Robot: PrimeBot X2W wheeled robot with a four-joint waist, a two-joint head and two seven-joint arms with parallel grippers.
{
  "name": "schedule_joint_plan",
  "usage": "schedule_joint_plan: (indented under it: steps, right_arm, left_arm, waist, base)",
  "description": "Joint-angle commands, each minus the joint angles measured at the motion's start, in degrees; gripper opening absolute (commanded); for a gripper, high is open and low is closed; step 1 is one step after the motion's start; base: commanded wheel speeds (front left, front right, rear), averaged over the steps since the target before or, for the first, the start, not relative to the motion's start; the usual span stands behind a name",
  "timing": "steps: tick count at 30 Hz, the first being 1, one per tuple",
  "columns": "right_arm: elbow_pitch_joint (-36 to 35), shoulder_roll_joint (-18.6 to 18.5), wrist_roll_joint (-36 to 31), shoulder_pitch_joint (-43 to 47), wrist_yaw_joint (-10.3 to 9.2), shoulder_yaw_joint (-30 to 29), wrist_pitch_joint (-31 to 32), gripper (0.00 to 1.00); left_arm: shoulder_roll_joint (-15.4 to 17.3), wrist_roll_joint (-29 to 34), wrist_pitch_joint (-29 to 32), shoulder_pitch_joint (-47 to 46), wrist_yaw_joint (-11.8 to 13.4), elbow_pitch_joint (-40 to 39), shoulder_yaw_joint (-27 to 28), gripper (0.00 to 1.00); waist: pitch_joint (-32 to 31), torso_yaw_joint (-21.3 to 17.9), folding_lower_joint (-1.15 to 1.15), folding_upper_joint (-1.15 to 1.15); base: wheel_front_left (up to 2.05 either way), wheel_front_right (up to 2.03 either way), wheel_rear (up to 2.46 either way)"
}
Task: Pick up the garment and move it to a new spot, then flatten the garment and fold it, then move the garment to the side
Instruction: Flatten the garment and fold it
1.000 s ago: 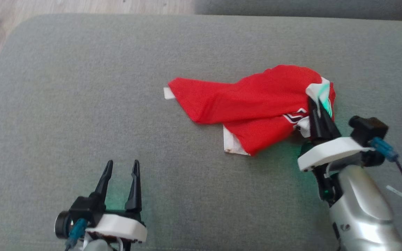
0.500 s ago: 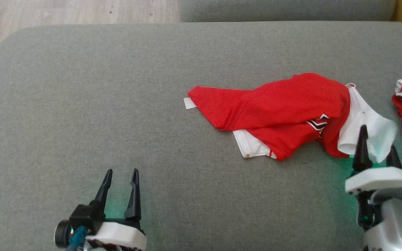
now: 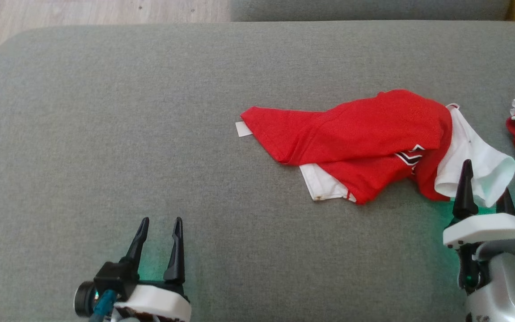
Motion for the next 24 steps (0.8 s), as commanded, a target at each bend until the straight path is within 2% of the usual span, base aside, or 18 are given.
schedule_joint_plan:
  steps: [1, 3, 6, 10, 16, 20, 24]
  right_arm:
    - [-1.3, -0.2, 0.2, -2.6, -0.05, 1.4, -0.2, 1.0]
    - [-1.7, -0.2, 0.2, -3.1, -0.05, 1.7, -0.2, 0.0]
    - [-4.4, -0.2, 0.9, -4.3, -0.05, 3.6, -0.2, 0.0]
    - [-11.7, -0.2, 2.4, -8.5, -0.05, 8.3, -0.2, 0.0]
    - [-21.0, -0.2, 6.2, -19.9, -0.05, 19.4, -0.2, 0.0]
    - [-22.9, -0.2, 8.2, -28.5, -0.05, 27.3, -0.2, 0.0]
    - [-21.4, -0.2, 9.3, -36.7, -0.05, 33.1, -0.2, 0.0]
  left_arm:
    - [0.1, -0.4, -0.3, -2.0, 0.1, -1.5, 1.6, 1.0]
    - [0.1, -0.5, -0.3, -1.9, 0.2, -1.4, 1.6, 1.0]
    - [0.1, -0.5, -0.3, -1.7, 0.1, -1.3, 1.7, 1.0]
    - [0.1, -0.7, -0.3, -1.7, 0.1, -1.0, 2.0, 1.0]
    - [0.1, -1.1, -0.3, -1.4, 0.2, -1.0, 1.5, 1.0]
    - [0.1, -1.5, -0.3, -1.4, 0.1, -0.6, 0.3, 1.0]
    - [0.1, -1.9, -0.3, -1.3, 0.1, -0.3, -1.6, 1.0]
  waist:
    - [0.1, 0.2, 0.0, 0.0]
    - [0.1, 0.5, 0.0, 0.0]
    - [0.1, 0.8, 0.0, 0.0]
    - [-0.5, 0.9, 0.0, 0.0]
    - [-1.9, 1.6, 0.0, 0.0]
    - [-3.1, 3.7, 0.0, 0.0]
    - [-4.2, 7.8, 0.0, 0.0]
  base:
    - [0.0, 0.0, 0.0]
    - [0.0, 0.0, 0.0]
    - [0.0, 0.0, 0.0]
    - [0.0, 0.0, 0.0]
    - [0.0, 0.0, 0.0]
    - [0.0, 0.0, 0.0]
    - [0.0, 0.0, 0.0]
